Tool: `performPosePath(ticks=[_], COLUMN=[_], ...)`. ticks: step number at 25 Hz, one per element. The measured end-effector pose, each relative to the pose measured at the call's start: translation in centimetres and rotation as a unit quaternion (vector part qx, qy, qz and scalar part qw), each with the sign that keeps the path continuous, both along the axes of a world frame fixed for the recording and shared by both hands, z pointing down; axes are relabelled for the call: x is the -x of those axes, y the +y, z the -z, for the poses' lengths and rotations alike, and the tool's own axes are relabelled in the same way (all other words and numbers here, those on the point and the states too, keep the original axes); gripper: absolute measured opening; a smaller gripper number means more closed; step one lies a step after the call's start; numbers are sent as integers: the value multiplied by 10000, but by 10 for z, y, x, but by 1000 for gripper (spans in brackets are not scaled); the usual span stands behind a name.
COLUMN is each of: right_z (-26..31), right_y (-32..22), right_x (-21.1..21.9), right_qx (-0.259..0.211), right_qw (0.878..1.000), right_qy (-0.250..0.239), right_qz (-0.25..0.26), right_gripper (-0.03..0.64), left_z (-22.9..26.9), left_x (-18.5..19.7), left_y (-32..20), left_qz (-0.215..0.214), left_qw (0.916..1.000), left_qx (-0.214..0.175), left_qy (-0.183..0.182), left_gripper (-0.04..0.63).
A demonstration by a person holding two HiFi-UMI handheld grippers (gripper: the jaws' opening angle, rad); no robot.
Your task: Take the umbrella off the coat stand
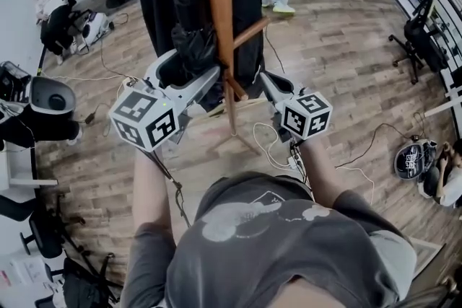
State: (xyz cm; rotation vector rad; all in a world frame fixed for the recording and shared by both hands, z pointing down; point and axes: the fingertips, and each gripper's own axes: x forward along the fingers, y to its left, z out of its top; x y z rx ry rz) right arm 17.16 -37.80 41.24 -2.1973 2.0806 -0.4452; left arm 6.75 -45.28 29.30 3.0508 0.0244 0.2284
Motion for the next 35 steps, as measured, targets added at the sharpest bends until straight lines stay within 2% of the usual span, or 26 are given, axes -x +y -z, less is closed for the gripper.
performPosePath(ticks=[5,18,23,35], right_z=[-3,-11,-8,-4], right_y=[0,8,6,6], right_x=[-3,-12,-11,-15], right_qx=[54,149,144,89], right_qw=[10000,9997,9998,9999], right_qy=[0,-10,-1,-3], right_qz=[-84,-189,-158,-140], right_gripper=[-2,-2,-2,-2], left_z=[-1,-10,-7,0], left_x=[-6,-20,-16,-12], left_y=[-5,-7,-8,-9], left_qz=[-44,18,55,147], left_qw=[9999,9987,9989,9992], left_qx=[19,-339,-316,-267], left_qy=[-102,-388,-351,-277], left_gripper=[339,307,279,276])
